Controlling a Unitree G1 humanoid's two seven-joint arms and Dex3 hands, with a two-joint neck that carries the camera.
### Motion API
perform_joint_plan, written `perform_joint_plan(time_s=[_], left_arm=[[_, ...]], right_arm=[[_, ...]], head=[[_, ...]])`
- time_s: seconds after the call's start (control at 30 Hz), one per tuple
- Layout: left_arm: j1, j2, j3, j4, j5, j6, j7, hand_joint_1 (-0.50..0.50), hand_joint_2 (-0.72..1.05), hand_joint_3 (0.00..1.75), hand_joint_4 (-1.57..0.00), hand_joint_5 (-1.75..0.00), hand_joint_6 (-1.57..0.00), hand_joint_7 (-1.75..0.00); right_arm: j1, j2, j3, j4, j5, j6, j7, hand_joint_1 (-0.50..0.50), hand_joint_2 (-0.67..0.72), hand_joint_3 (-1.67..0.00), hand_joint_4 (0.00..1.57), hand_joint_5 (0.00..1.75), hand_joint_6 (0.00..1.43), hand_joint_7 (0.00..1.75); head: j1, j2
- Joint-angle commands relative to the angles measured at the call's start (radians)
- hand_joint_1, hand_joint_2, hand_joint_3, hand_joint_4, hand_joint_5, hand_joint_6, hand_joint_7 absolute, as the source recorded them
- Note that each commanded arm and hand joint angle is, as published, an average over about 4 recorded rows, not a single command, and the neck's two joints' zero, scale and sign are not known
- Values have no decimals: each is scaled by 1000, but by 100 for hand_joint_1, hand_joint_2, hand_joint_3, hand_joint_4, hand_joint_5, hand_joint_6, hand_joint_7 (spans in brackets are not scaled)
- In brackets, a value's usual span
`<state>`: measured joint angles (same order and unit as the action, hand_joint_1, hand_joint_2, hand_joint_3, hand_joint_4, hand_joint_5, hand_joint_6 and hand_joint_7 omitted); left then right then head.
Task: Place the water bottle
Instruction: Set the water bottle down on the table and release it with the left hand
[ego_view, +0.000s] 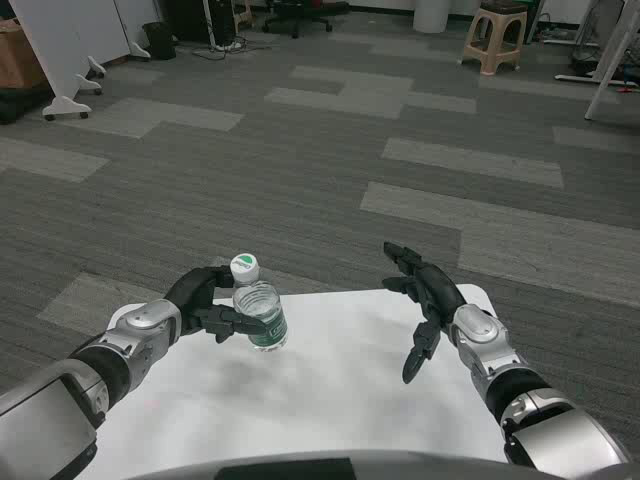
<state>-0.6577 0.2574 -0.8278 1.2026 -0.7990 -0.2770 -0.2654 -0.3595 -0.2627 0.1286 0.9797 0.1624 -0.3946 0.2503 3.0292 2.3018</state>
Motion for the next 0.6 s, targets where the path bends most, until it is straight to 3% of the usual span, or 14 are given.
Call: perform_joint_plan(time_s=[0.03,0.37,0.6], left_arm=[[-31,11,11,-1,0,-12,-5,50,60,9,-150,-175,-126,-98],[-34,11,9,-1,1,-13,-5,50,60,2,-151,-175,-126,-98],[-33,11,-30,-1,4,-45,1,50,60,9,-153,-175,-126,-98]], right_arm=[[-17,-14,-3,-14,6,-3,-2,-12,66,-13,0,87,0,0],[-18,-13,-4,-17,6,-3,-2,-12,66,-16,0,87,0,0],[-18,-13,-5,-18,6,-3,-2,-12,66,-16,0,87,0,0]], head=[[17,7],[18,-3],[43,-56]])
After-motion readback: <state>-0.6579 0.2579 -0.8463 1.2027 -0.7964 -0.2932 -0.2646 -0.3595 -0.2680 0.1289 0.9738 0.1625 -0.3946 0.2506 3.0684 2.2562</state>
